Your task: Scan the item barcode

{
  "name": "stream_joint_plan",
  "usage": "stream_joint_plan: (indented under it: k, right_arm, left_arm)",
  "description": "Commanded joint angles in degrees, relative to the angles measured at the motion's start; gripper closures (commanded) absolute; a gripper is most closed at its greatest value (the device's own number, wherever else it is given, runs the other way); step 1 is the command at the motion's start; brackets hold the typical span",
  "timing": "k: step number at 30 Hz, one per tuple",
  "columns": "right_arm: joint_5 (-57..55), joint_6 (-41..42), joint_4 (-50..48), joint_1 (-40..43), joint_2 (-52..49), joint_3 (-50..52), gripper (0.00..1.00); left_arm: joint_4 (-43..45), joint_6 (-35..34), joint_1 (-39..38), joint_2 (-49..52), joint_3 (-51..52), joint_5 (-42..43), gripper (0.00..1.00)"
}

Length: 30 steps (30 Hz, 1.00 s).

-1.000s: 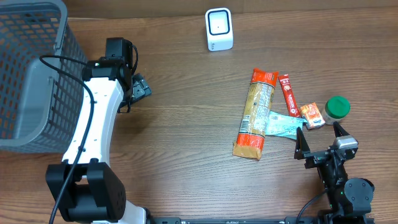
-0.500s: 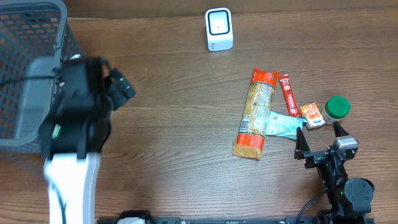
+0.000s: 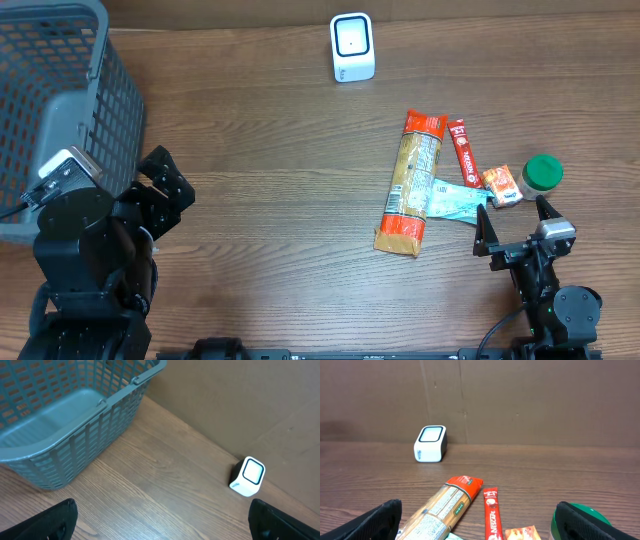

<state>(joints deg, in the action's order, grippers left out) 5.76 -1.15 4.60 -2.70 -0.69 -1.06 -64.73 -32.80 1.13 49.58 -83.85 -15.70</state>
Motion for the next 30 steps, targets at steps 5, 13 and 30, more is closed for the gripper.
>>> stream_joint_plan:
  k: [5,13,30]
  right_arm:
    - [0.33,-0.2,-0.26,0.2,0.52,0.61,0.0]
    - [0.33,-0.2,-0.26,0.2,0.52,0.61,0.0]
    - [0.33,-0.2,-0.26,0.2,0.52,0.61,0.0]
  left_arm:
    - [0.2,0.68,-0.42,-6.34,9.27,-0.79,0.0]
    - [0.48,0.63,-0.39,-16.96,28.79,-0.79,0.0]
    - [52.65,-2.97,-0.39,-35.82,60.17,8.57,0.0]
